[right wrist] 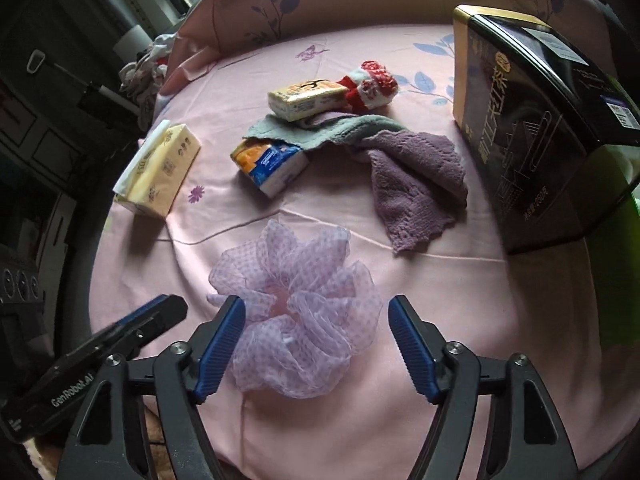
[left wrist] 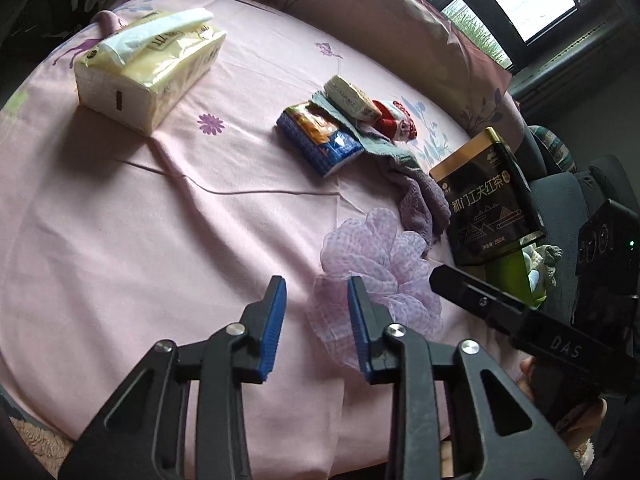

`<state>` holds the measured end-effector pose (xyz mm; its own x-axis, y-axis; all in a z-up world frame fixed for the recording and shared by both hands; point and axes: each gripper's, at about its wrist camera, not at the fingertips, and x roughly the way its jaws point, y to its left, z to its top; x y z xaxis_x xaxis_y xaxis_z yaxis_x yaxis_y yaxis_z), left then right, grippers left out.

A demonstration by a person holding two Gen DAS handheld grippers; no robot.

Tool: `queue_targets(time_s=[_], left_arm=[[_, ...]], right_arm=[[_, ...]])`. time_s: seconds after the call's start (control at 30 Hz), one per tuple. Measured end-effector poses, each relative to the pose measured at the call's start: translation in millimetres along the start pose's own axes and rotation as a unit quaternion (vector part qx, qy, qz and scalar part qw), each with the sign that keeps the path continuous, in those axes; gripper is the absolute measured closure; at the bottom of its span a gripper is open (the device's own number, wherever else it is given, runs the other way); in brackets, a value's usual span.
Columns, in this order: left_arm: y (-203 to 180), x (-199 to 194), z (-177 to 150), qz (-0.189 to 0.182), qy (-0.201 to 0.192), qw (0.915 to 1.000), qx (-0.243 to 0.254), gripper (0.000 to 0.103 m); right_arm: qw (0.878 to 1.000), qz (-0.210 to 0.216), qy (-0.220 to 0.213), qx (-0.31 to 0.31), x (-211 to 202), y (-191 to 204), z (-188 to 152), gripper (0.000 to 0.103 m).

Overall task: Organize soft objects
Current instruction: 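Grasp the lilac mesh bath puff with the right gripper, then lift the bath puff with the right gripper and carry it over the box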

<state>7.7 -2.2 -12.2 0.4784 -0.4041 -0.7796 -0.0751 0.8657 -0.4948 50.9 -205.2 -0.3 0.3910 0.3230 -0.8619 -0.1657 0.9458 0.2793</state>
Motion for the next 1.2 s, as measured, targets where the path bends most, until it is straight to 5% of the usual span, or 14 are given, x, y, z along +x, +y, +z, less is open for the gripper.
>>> queue_targets(time_s=[0.17, 0.37, 0.5, 0.57, 0.63, 0.8, 0.9, 1.2], left_arm=[[-18.9, 13.4, -7.0, -0.005, 0.015, 0.9994, 0.029, 0.076], [-19.5, 36.7, -9.4, -0.011, 0.052, 0.9985, 0.010, 0.057], [-21.8, 38.8, -9.6, -0.022, 0.050, 0.9984, 0.009, 0.044], [-24.6, 38.5, -11.3, -0.020, 0.041, 0.9988, 0.019, 0.048], [-26.9, 42.1, -13.1, -0.022, 0.040, 0.9985, 0.029, 0.067], [-30.7, 46.0, -14.4, -0.014, 0.039, 0.9982, 0.044, 0.091], [-35.3, 43.1, -16.5, -0.013, 0.027, 0.9981, 0.053, 0.092], [-51.9, 4.9, -15.6, -0.023, -0.036, 0.9957, 0.082, 0.092]], right_arm=[[0.999, -0.009, -0.029, 0.014, -5.6, -8.9, 6.8, 0.025], [0.999, 0.031, 0.007, 0.015, 23.1, -6.3, 7.1, 0.025], [0.999, 0.013, 0.030, 0.018, 46.5, -4.2, 2.7, 0.025], [0.999, 0.017, 0.030, 0.020, 50.5, -2.7, 1.3, 0.025], [0.999, 0.019, 0.023, 0.012, 49.7, 0.6, 0.5, 0.027], [0.999, 0.033, 0.026, 0.007, 52.4, 2.5, -2.9, 0.052], [0.996, 0.075, 0.028, 0.034, 51.4, -3.8, -4.9, 0.072], [0.992, 0.118, -0.039, 0.034, 10.4, 6.8, -9.0, 0.074]])
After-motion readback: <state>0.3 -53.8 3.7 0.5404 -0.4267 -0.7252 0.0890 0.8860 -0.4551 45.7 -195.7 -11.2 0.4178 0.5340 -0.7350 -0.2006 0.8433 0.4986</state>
